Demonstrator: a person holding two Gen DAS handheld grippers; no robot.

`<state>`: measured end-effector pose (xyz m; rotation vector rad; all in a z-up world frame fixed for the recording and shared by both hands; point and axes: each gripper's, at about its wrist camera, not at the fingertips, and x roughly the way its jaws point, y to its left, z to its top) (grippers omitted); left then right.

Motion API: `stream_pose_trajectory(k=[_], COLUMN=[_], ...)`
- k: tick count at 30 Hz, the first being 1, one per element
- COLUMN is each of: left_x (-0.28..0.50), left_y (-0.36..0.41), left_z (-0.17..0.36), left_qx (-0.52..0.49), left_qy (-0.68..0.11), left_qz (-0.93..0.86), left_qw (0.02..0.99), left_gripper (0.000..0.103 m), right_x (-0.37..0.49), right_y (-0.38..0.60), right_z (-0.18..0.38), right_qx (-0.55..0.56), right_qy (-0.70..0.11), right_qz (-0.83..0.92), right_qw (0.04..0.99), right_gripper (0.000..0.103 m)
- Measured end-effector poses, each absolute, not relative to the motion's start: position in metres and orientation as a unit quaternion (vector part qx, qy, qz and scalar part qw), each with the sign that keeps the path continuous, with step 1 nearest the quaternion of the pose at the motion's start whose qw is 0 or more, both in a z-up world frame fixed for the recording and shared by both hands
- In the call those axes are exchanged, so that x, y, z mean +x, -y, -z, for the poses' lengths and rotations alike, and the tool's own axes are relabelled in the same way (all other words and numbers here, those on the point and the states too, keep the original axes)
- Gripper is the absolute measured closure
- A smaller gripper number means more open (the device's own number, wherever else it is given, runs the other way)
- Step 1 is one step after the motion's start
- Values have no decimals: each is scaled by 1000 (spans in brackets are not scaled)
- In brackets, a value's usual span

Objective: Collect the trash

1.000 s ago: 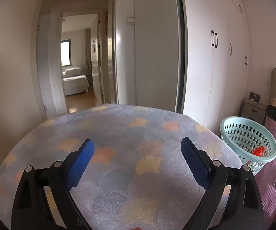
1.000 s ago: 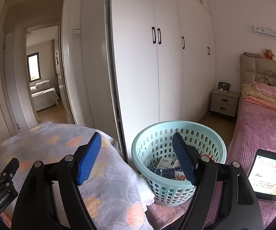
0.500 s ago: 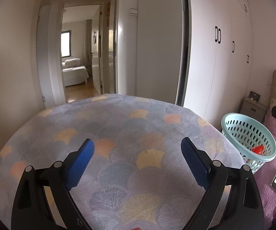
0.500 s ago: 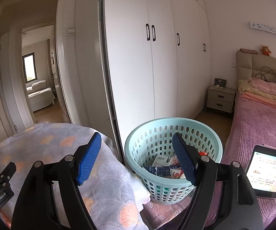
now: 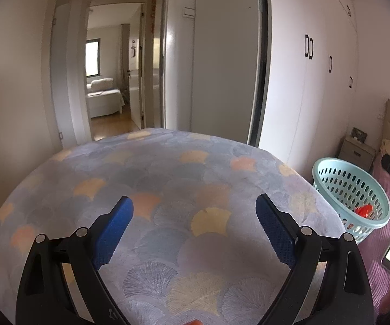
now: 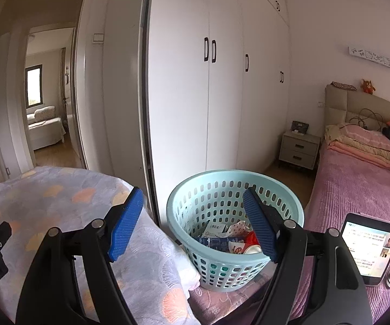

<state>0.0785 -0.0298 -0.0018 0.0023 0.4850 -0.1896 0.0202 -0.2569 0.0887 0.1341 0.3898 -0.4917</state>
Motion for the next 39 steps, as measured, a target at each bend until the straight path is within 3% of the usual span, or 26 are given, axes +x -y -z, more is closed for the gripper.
stream_pose_trajectory(k=[39], left_x=[78], left_y=[34], left_z=[0], left_qx=[22], left_qy=[-226], left_qz=[72], left_qw=[971], left_gripper=[13], right_x=[24], right_y=[254], right_z=[-82], right_qx=[74], right_qy=[-194], right_qz=[226], right_qw=[952], right_gripper=[31])
